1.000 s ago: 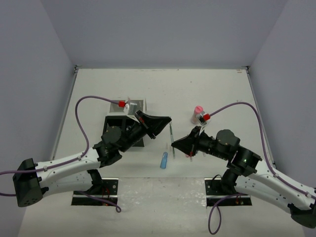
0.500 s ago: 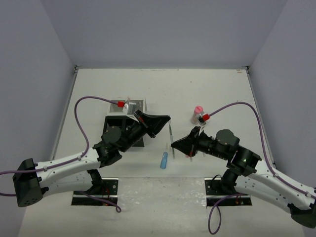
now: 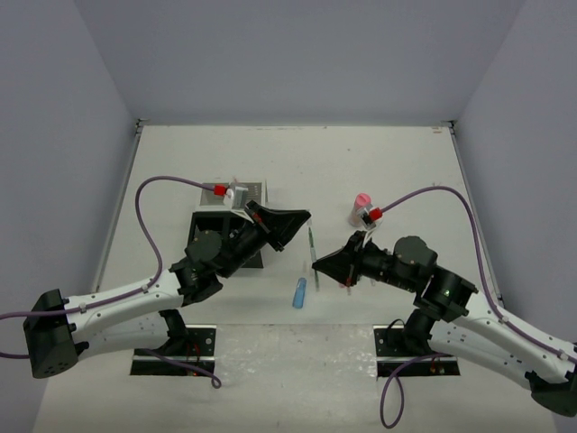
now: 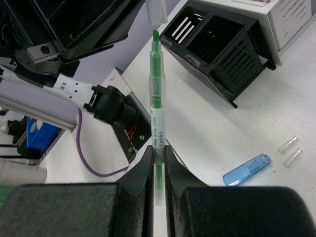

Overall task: Sort the stationery into containers
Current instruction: Close the pen cap on the pen.

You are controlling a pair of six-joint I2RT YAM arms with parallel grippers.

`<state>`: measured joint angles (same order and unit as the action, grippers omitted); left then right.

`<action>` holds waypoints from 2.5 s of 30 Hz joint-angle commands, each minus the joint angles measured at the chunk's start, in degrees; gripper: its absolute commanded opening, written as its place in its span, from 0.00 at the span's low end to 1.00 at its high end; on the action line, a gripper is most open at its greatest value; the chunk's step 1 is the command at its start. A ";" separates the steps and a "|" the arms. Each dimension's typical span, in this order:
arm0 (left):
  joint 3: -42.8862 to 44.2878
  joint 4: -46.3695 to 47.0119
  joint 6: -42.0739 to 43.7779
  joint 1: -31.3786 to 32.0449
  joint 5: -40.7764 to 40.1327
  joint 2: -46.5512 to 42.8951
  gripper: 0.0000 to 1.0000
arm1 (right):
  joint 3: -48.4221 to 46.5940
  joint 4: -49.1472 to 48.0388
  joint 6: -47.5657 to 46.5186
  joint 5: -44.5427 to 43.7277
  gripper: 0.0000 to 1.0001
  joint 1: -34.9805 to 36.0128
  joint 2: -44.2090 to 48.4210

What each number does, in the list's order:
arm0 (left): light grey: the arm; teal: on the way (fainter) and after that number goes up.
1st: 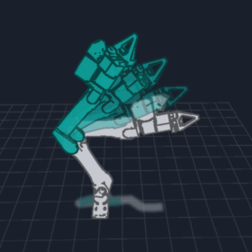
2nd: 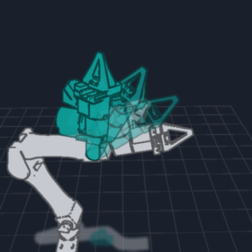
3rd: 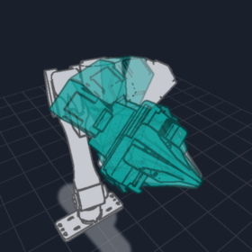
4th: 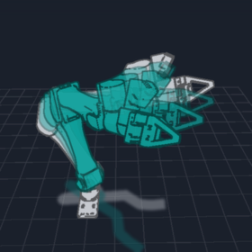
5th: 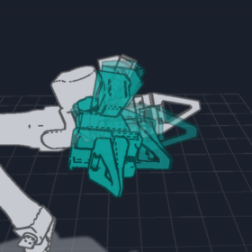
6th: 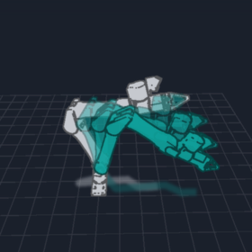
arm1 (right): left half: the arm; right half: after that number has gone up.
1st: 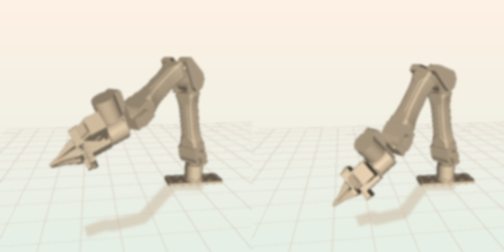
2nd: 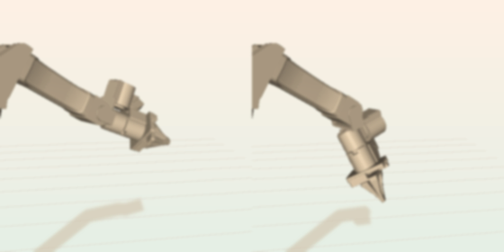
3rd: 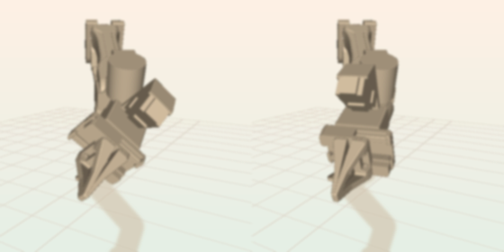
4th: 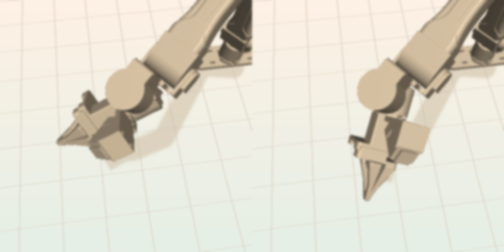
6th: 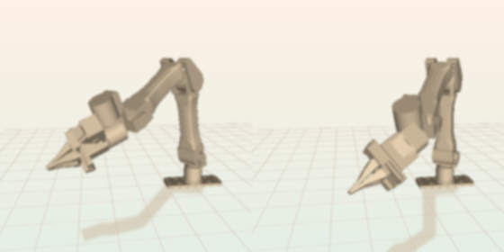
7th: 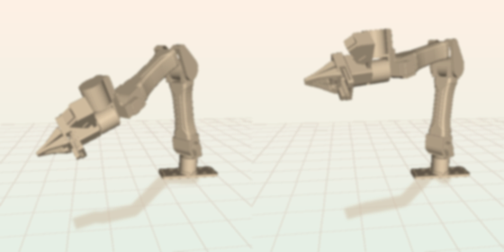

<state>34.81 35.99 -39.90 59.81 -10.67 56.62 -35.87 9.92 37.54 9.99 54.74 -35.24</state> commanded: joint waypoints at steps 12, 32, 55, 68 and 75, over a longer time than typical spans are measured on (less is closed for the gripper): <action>-1.54 4.22 -4.13 0.31 3.67 1.03 0.00 | -6.08 2.40 -1.05 -2.51 0.00 0.10 -0.37; -0.65 0.21 -7.10 0.31 4.95 3.04 0.10 | -13.67 -1.40 -3.90 -6.12 0.00 0.10 -6.16; 1.21 -1.59 -5.70 0.31 7.32 2.67 0.00 | -12.08 -1.23 -5.21 -5.62 0.00 0.08 -5.89; -1.50 7.97 -4.40 0.31 14.63 0.78 0.00 | -12.03 -7.02 -3.62 2.58 0.00 0.02 -13.70; 1.17 0.50 -0.81 0.31 10.98 -0.32 0.30 | -10.98 -7.46 -3.35 2.84 0.00 0.06 -12.36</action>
<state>33.20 39.44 -44.78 59.75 1.12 57.63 -46.06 5.62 33.59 11.75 54.75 -48.58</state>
